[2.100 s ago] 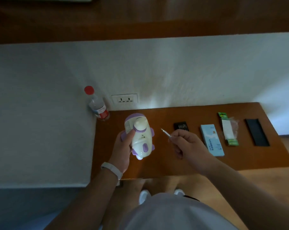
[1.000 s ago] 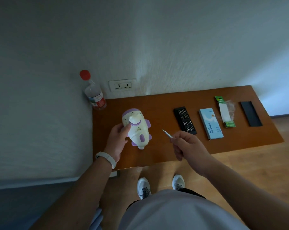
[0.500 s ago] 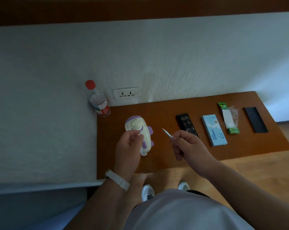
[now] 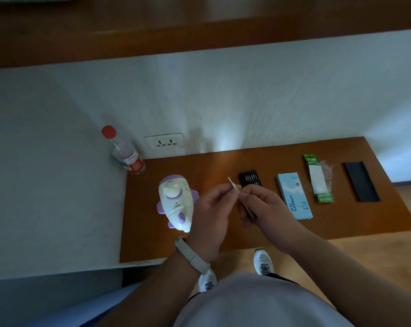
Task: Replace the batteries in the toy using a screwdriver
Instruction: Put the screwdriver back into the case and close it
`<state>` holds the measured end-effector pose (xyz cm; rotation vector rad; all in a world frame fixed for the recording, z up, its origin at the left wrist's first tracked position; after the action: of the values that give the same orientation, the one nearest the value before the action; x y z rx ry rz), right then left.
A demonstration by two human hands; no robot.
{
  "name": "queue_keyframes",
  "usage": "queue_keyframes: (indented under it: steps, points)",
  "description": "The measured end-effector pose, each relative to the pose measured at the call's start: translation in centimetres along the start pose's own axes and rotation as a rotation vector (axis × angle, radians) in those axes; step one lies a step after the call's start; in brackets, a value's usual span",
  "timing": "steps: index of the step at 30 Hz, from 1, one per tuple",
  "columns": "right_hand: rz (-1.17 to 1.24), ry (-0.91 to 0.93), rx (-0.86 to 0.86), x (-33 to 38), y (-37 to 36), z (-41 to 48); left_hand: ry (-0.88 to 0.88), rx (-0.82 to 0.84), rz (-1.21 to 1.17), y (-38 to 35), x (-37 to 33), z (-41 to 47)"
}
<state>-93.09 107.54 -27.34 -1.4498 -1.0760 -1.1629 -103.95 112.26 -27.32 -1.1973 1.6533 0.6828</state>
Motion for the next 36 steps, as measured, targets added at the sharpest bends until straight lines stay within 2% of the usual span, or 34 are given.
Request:
queue_keyframes:
  steps: [5, 10, 14, 19, 23, 30, 36]
  points:
    - [-0.132, 0.029, 0.026, 1.1, 5.2, 0.6, -0.015, -0.062, 0.064, -3.4, -0.3, 0.9]
    - [-0.129, 0.025, 0.032, 1.1, 10.2, 1.8, 0.025, -0.082, 0.201, -6.9, 0.0, 1.6]
    - [-0.117, 0.016, 0.104, 1.1, 11.7, 2.7, 0.050, -0.046, 0.288, -10.0, 0.6, 1.7]
    - [-0.157, -0.008, 0.216, 0.0, 13.2, 3.2, 0.047, -0.139, 0.300, -11.4, 1.1, 1.8]
    - [-0.088, -0.076, 0.288, -1.2, 13.6, 3.0, 0.075, -0.210, 0.276, -11.7, 2.1, 1.5]
    - [0.029, -0.163, 0.242, -3.1, 15.0, 3.0, 0.162, -0.250, 0.394, -11.7, 5.5, 1.4]
    - [0.020, -0.204, 0.218, -4.7, 15.6, 3.7, 0.126, -0.239, 0.489, -11.4, 6.9, 2.7]
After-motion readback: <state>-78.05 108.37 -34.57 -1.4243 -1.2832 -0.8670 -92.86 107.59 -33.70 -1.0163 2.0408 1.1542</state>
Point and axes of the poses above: each hand's wrist, its own z-axis towards the middle knuckle, its own y-axis out of the back of the hand, x = y × z, the point moved 9 cm from there along z, towards the middle knuckle, and after that the axes turned 12 degrees about y, right-handed, at the moved point
